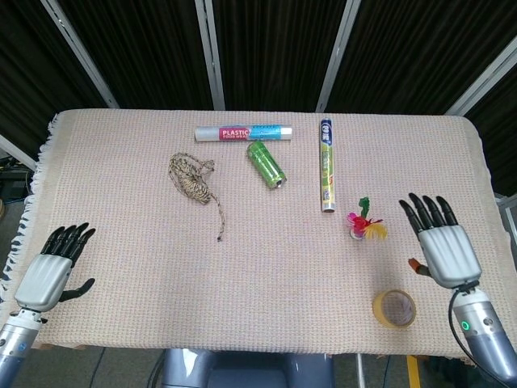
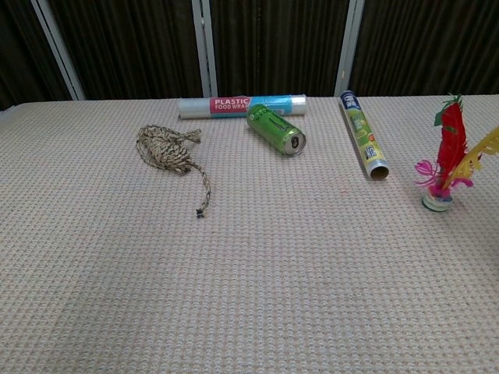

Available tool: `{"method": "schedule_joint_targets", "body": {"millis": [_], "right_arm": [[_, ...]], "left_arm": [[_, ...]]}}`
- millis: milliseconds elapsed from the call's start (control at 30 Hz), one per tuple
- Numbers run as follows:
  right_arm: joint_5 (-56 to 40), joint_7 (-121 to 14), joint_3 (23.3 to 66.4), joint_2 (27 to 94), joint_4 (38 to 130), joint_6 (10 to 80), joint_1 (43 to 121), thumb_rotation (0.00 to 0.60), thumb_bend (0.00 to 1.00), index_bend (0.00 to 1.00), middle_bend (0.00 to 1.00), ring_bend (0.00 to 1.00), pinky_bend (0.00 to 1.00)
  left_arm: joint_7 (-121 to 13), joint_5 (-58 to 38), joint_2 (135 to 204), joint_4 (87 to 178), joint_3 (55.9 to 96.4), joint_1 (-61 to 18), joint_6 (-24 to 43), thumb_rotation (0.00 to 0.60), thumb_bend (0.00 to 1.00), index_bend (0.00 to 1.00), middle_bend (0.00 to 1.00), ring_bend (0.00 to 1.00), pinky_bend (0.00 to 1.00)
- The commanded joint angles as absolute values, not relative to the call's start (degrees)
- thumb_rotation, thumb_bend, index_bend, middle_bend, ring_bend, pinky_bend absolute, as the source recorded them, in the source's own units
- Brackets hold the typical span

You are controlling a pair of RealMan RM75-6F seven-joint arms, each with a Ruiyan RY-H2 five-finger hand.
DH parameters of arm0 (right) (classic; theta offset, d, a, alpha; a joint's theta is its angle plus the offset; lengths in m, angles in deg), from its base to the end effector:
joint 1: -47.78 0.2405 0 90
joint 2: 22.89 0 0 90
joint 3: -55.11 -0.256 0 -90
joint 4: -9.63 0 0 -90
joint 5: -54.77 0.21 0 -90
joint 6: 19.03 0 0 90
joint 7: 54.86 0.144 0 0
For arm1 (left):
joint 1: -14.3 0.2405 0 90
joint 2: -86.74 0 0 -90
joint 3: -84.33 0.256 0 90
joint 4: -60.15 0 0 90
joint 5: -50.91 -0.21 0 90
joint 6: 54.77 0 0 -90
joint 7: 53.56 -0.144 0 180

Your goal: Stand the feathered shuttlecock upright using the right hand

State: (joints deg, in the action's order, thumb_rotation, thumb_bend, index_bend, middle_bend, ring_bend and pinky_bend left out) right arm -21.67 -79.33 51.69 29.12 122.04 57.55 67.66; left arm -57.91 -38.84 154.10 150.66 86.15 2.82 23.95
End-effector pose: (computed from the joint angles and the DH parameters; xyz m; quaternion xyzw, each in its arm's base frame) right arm -0.2250 -0.2410 0.1792 0.6895 -0.2887 0.3139 0.5855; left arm -0.2951 0.1962 0.1146 -0.6838 -0.3695 -0.3573 0.5179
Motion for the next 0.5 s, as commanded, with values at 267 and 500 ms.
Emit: {"method": "schedule_joint_targets", "body": {"millis": [267, 500], "right_arm": [[-27.59, -77.5, 57.06, 35.54, 117.63, 77.92, 51.34, 0.6, 0.09, 0.0, 0.0, 0.0, 0.0], [-28.52, -71.73, 57.05, 41.3, 108.83, 79.47, 48.57, 0.6, 0.09, 0.0, 0.0, 0.0, 0.0]], "left_arm": [[-57.86, -40.9, 153.07, 151.33, 86.46, 4.33, 27.49, 0.6, 0.25, 0.0, 0.0, 0.0, 0.0], [-57.81, -42.17, 153.09, 151.07, 86.59, 5.07, 29.28, 0.6, 0.25, 0.0, 0.0, 0.0, 0.0]]}}
